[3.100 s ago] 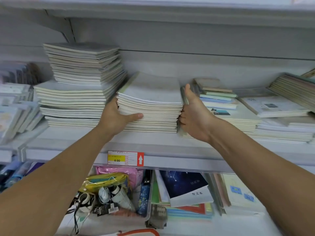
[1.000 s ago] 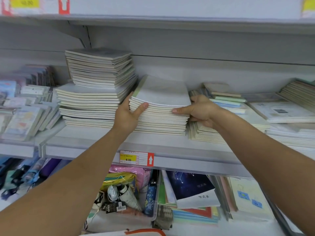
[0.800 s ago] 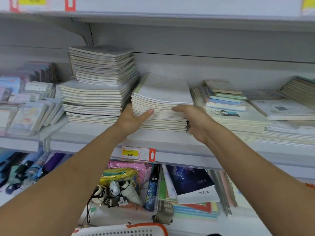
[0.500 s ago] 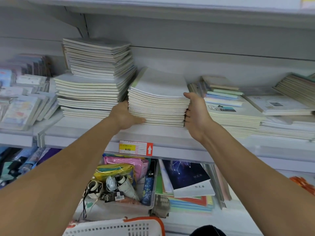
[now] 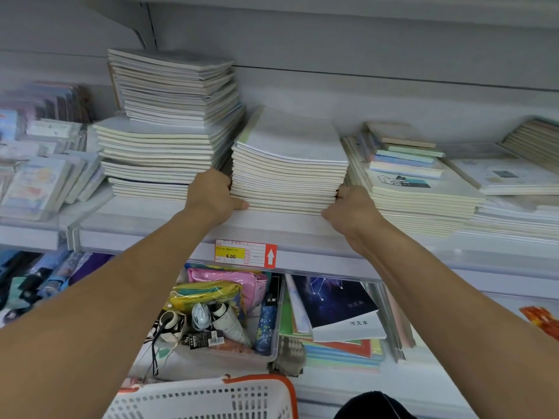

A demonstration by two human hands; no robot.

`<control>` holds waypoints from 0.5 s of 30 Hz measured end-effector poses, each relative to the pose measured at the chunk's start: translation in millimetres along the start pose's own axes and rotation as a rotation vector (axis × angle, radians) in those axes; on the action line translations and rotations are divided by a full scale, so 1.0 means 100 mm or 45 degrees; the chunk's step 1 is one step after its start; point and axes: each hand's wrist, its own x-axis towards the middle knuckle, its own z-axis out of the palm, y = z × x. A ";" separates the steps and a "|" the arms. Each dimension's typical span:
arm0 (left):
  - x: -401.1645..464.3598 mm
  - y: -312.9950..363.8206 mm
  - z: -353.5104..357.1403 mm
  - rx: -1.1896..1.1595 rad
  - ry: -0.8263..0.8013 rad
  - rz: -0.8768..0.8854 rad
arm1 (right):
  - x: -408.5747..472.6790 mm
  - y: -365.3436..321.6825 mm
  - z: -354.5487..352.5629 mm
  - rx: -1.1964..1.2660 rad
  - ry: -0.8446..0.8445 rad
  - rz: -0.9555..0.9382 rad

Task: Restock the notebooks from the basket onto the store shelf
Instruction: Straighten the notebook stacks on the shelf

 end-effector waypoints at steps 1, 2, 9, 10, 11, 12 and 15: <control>0.00 -0.02 0.01 -0.016 0.006 0.005 | 0.01 0.00 0.01 -0.013 0.026 0.006; 0.00 -0.03 0.01 -0.029 0.011 0.007 | 0.02 -0.01 0.02 -0.041 0.046 0.012; -0.02 0.06 -0.08 0.193 -0.033 0.092 | -0.04 -0.06 0.04 -0.639 0.326 -0.253; -0.02 0.09 -0.11 0.212 -0.036 0.086 | -0.04 -0.08 0.02 -0.671 0.347 -0.254; -0.03 0.10 -0.13 0.208 -0.039 0.087 | -0.03 -0.09 0.01 -0.673 0.358 -0.243; -0.03 0.09 -0.13 0.190 -0.037 0.089 | -0.03 -0.10 0.01 -0.670 0.354 -0.240; -0.06 0.05 -0.08 0.152 0.012 0.098 | -0.04 -0.10 0.02 -0.623 0.354 -0.258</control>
